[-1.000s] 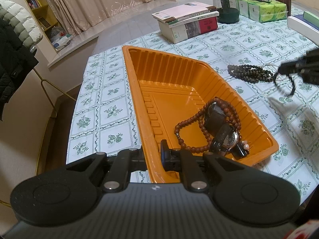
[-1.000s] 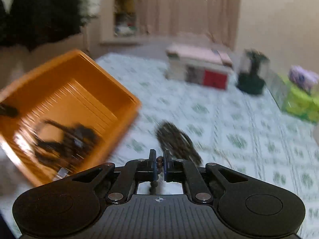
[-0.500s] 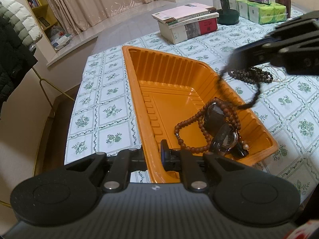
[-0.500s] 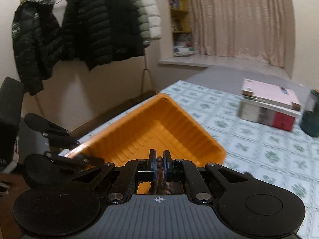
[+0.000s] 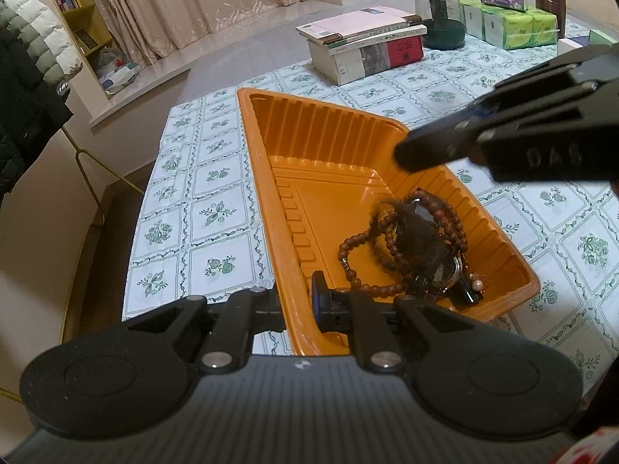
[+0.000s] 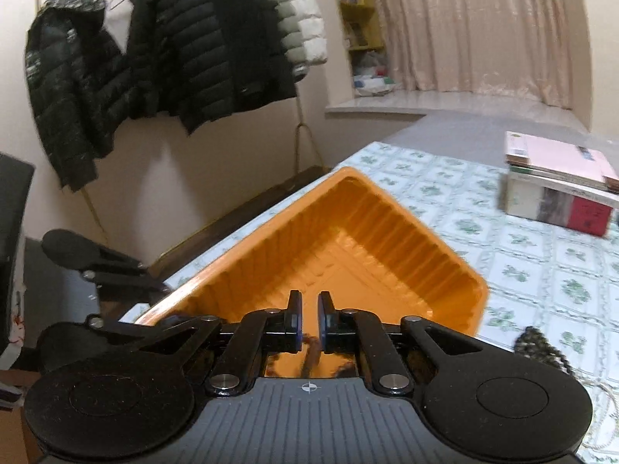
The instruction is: Organize jewelry
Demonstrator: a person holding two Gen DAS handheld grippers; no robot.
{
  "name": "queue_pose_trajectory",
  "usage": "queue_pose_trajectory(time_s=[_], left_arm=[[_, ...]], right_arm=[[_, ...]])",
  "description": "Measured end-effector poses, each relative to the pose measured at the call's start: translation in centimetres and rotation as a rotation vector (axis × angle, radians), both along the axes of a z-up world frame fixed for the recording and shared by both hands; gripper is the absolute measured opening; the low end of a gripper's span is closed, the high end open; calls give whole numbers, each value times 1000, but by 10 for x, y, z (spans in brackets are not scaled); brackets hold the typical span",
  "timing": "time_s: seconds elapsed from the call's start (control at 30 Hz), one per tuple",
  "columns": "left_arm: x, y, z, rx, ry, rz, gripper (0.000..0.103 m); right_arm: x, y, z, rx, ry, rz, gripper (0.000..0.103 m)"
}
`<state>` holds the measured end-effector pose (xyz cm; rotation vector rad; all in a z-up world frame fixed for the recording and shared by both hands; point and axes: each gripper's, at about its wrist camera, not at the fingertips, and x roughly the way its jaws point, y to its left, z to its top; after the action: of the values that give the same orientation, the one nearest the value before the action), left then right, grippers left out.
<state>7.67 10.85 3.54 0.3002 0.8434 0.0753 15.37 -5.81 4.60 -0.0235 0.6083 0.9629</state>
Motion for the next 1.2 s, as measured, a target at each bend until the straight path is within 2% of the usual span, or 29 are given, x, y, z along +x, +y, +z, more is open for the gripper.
queue_pose_trajectory(time_s=[0.03,0.1,0.2,0.3,0.43,0.63,0.83,1.07,1.2], left_arm=[[0,0,0,0,0,0,10],[0,0,0,0,-1,1,10],[0,-2,1,4,-2,1,10],[-1,-1,1,4,-4,1,10],[-1,-2,2,5,-6,0,10],[-1,-3,2,13,-2,0,10],[-1,-5,3,18,-1,2,10],[-1,-5,2,13,-3,4,10],[-1,-4,2,11,0,6,10]], right_arm=[[2,-6,1,5,5,-22,16],[4,-22,-2,9,9,-71,31],[5,-50,-15,-33,-4,-153,38],[6,-79,-37,-104,4,-247,39],[10,-126,-67,-169,71,-374,39],[20,-167,-87,-211,79,-468,39],[38,-179,-93,-216,77,-485,39],[74,-163,-96,-223,57,-446,38],[91,-153,-104,-238,72,-429,26]])
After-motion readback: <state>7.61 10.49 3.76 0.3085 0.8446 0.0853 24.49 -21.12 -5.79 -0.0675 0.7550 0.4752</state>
